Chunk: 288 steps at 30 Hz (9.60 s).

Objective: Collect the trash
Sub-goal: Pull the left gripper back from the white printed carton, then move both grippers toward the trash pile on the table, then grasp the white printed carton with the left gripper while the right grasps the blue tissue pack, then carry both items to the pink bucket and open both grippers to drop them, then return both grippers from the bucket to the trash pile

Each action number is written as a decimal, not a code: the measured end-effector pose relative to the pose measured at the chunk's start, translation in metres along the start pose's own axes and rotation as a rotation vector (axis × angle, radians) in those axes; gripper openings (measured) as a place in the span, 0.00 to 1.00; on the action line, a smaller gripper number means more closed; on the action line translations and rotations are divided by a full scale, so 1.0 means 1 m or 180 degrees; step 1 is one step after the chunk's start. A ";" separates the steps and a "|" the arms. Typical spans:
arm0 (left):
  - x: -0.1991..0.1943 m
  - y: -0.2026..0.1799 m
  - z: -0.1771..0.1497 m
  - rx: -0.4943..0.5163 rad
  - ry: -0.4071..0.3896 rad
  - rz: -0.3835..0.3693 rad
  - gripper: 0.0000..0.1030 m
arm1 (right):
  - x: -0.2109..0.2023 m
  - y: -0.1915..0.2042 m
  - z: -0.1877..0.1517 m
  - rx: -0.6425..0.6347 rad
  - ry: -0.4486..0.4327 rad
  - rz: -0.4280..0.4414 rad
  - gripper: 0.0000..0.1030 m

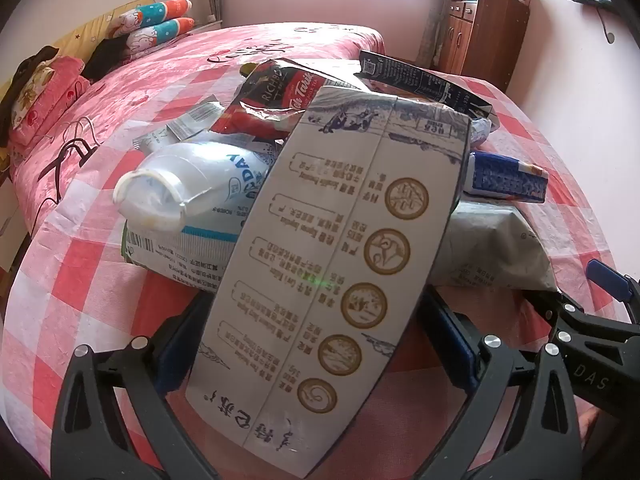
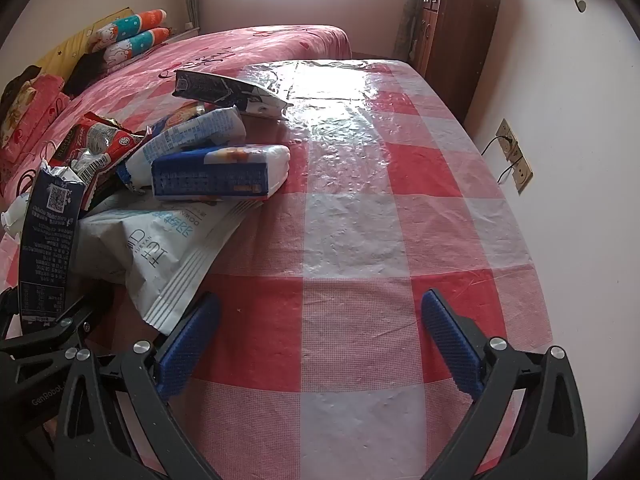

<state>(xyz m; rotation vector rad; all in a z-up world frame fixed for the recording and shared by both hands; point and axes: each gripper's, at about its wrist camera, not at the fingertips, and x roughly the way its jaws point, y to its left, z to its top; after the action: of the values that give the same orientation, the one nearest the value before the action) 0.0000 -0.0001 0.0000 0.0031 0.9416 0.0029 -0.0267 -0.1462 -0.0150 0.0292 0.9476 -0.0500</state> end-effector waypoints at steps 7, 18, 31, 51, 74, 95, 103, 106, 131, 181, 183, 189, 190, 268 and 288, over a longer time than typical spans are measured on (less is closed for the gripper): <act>0.000 0.000 0.000 -0.0007 0.0001 -0.0008 0.96 | 0.000 0.000 0.000 -0.0001 0.0005 0.0000 0.96; 0.000 -0.001 -0.004 0.0060 0.0004 -0.0046 0.96 | -0.003 0.000 -0.003 0.0008 0.0015 -0.0014 0.95; -0.064 0.001 -0.024 0.0420 -0.0405 -0.0289 0.96 | -0.067 -0.020 -0.023 0.0281 -0.0425 -0.0272 0.95; -0.173 0.044 -0.035 0.0423 -0.1168 -0.0527 0.96 | -0.192 -0.011 -0.040 0.0279 -0.1192 -0.0521 0.95; -0.210 0.069 -0.049 0.0238 -0.1391 -0.0599 0.96 | -0.241 0.007 -0.059 0.0141 -0.1581 -0.0648 0.95; -0.204 0.061 -0.054 0.0237 -0.1307 -0.0586 0.96 | -0.231 0.005 -0.062 0.0090 -0.1580 -0.0634 0.95; -0.185 0.057 -0.053 0.0263 -0.1203 -0.0553 0.96 | -0.206 0.001 -0.062 0.0089 -0.1408 -0.0512 0.95; -0.175 0.056 -0.053 0.0286 -0.1158 -0.0600 0.96 | -0.193 0.000 -0.063 0.0072 -0.1298 -0.0374 0.95; -0.061 0.040 -0.010 0.0400 -0.0512 -0.0656 0.96 | -0.094 -0.021 -0.030 0.0490 -0.0597 0.0997 0.95; -0.081 0.067 -0.015 -0.0011 -0.0590 -0.0874 0.62 | 0.007 0.008 0.037 0.0172 -0.0297 0.0561 0.76; -0.084 0.071 -0.017 -0.0013 -0.0613 -0.0872 0.62 | 0.000 0.005 0.032 0.0207 -0.0327 0.0565 0.76; -0.099 0.083 -0.022 -0.0064 -0.0705 -0.0876 0.62 | -0.035 0.002 0.020 0.0263 -0.0483 0.0606 0.76; -0.100 0.085 -0.024 -0.0074 -0.0714 -0.0876 0.62 | -0.039 0.005 0.020 0.0265 -0.0496 0.0623 0.76; -0.116 0.359 -0.160 -0.1561 -0.0285 0.0549 0.75 | -0.118 0.337 -0.081 -0.1624 0.0039 0.2470 0.89; -0.130 0.269 -0.106 -0.0981 -0.0378 0.0282 0.75 | -0.119 0.235 -0.065 -0.1103 -0.0170 0.2247 0.89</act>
<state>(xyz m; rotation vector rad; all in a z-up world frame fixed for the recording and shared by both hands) -0.1620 0.2684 0.0436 -0.2378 0.8139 0.2275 -0.1351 0.0946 0.0445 0.0404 0.8387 0.7606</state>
